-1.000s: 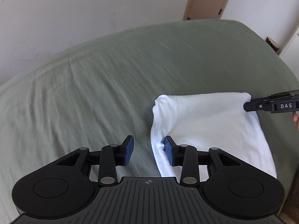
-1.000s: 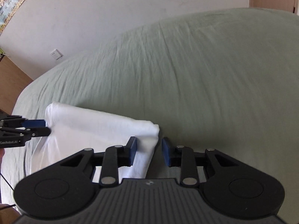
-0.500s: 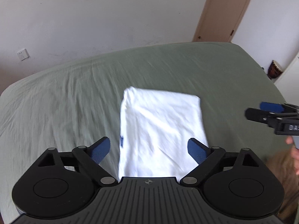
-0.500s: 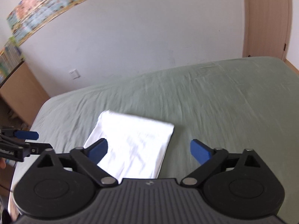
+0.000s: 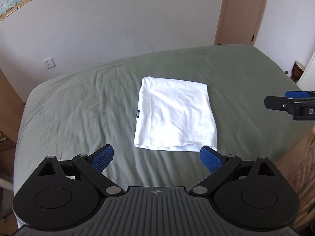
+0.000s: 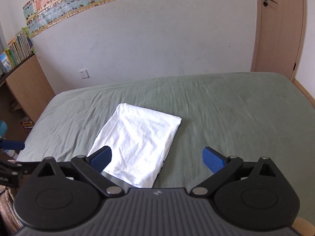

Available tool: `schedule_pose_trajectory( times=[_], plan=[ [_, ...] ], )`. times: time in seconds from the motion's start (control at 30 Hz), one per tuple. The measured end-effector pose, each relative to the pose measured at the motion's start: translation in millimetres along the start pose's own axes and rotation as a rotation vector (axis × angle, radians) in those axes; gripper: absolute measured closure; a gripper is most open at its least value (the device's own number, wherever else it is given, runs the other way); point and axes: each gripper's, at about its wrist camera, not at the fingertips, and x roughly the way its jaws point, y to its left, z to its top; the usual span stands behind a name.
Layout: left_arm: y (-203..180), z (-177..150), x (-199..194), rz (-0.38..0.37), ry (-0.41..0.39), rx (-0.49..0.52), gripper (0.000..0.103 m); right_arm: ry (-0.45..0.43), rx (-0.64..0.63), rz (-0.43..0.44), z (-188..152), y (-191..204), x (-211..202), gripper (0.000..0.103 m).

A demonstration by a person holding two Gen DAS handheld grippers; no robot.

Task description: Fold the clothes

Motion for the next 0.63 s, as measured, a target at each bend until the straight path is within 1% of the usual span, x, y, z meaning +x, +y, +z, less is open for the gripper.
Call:
schedule_pose_trajectory(
  times=[0.13,0.4,0.63],
  plan=[
    [-8,-3,4,0.007,-0.003,0.011,0.006,0.000,0.007,-0.007,-8,-1,-4,0.003],
    [-18,5,25,0.016,0.029,0.014,0.006,0.016,0.010,-0.060,-12,-3,1,0.003],
    [-20,7,40,0.024,0.047,0.009,0.007,0.037,0.016,-0.064,-11,-6,12,0.003]
  ],
)
